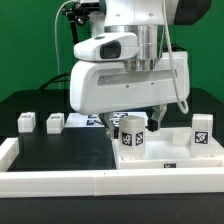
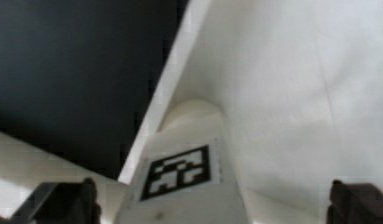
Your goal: Assemble square table
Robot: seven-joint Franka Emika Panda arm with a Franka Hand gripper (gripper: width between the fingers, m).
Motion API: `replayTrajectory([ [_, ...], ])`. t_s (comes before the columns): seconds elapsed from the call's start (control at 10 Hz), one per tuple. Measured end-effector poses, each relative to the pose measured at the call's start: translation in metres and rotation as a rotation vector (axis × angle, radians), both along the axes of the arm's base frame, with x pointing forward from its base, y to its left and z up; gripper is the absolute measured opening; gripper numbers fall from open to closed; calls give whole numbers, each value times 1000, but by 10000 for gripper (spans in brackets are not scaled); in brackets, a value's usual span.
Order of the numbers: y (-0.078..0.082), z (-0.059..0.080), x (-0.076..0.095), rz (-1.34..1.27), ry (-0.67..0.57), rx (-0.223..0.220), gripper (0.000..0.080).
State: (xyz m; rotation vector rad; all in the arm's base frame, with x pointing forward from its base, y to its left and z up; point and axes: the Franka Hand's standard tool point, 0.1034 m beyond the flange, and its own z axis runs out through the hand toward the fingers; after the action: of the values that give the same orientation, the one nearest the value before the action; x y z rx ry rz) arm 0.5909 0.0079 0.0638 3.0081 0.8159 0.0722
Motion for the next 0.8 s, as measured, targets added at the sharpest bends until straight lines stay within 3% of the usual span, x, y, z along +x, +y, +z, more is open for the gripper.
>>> replayTrajectory([
  [0.2,-2,0,1,19,-7,-2,649],
  [0.4,-2,0,1,18,-7,-2,375],
  [0.5,-2,0,1,17,-7,-2,289],
  [0.8,-2,0,1,-15,-8,0,290],
])
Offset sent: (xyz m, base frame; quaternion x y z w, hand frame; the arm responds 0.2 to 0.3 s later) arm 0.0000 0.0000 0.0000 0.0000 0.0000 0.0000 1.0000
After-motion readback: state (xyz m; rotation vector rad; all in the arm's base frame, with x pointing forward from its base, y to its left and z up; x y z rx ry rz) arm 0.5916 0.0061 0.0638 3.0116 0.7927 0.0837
